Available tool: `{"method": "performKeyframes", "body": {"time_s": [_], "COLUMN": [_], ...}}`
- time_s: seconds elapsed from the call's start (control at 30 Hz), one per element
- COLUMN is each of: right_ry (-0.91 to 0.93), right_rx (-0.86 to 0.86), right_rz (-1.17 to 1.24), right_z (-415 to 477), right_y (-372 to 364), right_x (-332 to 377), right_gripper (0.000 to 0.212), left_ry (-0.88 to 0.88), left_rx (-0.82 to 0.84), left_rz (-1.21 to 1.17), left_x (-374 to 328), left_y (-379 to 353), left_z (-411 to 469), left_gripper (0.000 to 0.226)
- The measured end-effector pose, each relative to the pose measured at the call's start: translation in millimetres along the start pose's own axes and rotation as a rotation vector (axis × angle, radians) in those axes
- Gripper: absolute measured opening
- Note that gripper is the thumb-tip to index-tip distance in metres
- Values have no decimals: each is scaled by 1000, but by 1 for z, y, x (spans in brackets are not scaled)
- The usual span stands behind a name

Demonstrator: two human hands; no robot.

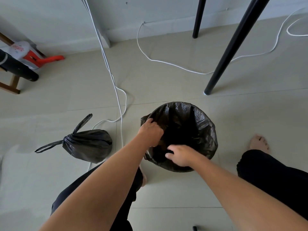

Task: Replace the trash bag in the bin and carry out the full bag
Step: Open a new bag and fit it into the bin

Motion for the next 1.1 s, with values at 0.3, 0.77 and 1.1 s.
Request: {"method": "performKeyframes", "body": {"time_s": [0.3, 0.77, 1.1], "right_ry": [-231, -151, -258], "right_rx": [304, 155, 286], "right_rz": [-296, -176, -504], "right_z": [2, -3, -15], "right_y": [-30, -39, 8], "right_x": [-33, -8, -52], "right_gripper": [73, 56, 70], "left_ry": [103, 60, 44], "left_rx": [287, 177, 192], "left_rz": [67, 36, -30], "left_x": [-18, -3, -24], "left_y": [-71, -48, -60], "left_z": [1, -10, -15], "left_gripper": [52, 31, 36]}}
Point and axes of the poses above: each hand's wrist, its own z-axis towards the middle knuckle, its own y-axis out of the back of the hand, x = y × z, the point moved 6 cm from there along z, towards the middle knuckle, and after that the axes turned 15 degrees about x, right-handed, at the moved point
